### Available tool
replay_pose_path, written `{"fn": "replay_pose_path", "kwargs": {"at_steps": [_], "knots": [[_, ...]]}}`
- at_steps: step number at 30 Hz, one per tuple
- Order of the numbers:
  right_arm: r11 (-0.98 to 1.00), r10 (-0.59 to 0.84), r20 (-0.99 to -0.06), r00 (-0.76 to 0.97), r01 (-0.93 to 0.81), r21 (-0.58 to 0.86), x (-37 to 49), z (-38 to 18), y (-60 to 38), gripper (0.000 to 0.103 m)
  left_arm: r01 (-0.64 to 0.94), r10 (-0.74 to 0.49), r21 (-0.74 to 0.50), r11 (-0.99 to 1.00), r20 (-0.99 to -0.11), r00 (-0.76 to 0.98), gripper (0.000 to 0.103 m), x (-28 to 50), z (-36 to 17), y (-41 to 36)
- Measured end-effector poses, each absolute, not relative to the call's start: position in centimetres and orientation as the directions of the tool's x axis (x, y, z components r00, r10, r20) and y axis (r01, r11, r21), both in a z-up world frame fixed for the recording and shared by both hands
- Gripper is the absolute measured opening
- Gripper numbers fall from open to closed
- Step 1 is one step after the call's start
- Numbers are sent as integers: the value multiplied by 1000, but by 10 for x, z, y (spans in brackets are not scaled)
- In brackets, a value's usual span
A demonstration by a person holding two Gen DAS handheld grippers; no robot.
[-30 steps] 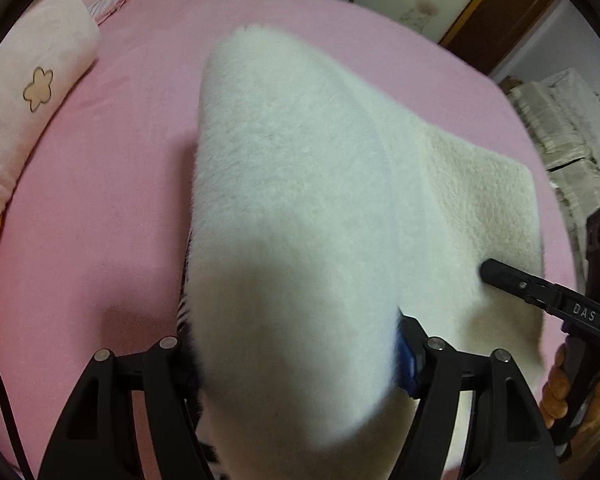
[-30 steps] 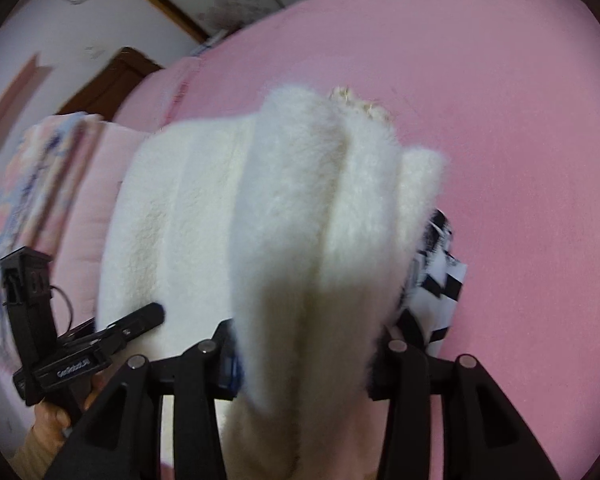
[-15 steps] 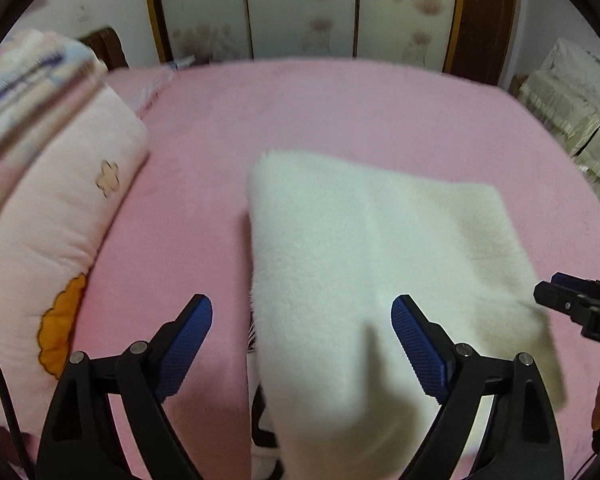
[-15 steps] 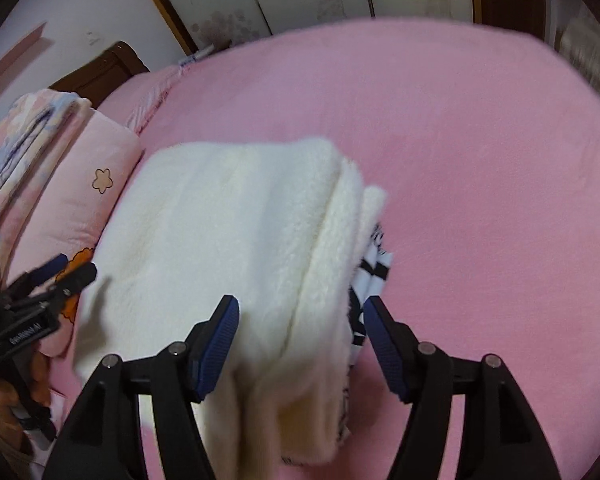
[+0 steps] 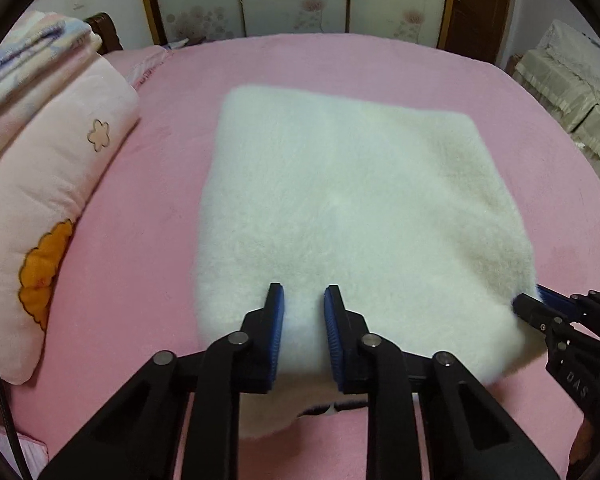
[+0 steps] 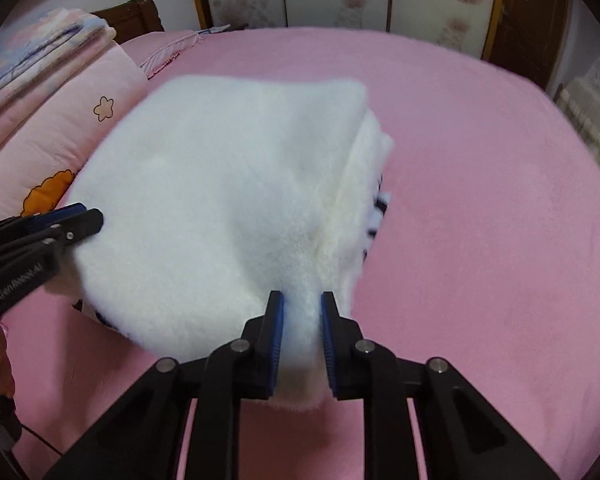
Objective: Fold large clothes
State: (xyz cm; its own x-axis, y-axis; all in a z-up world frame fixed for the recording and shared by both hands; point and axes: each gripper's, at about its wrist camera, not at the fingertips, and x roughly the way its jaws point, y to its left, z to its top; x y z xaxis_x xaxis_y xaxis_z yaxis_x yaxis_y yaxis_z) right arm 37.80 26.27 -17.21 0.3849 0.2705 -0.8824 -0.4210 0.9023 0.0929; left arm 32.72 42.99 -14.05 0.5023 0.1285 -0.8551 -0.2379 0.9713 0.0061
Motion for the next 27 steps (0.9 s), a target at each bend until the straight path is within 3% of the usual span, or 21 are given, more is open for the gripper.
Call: {"fn": "replay_pose_path", "kwargs": {"at_steps": [14,16,17,18,20,27], "knots": [[909,286,-901,325,-391,148,379,-169,255,18,-245,125,4,969,-870,478,15,326,-139,431],[910,295,-900,321,-381,162,376,-160,250,18,-242,127,10,970,-872,473,22,323,-131,428],[910,297,-900,320,-379,166,373,-155,248,19,-242,125,8,970,-872,474,33,320,-126,426],[911,296,-900,320,-379,165,371,-150,246,19,-240,119,1,971,-870,478,53,316,-120,424],[911,288,-902,323,-381,154,365,-142,242,19,-260,143,13,965,-863,484,75,307,-108,422],[908,304,-893,331,-383,167,337,-111,213,20,-294,81,-81,952,-861,501,76,271,-74,400]]}}
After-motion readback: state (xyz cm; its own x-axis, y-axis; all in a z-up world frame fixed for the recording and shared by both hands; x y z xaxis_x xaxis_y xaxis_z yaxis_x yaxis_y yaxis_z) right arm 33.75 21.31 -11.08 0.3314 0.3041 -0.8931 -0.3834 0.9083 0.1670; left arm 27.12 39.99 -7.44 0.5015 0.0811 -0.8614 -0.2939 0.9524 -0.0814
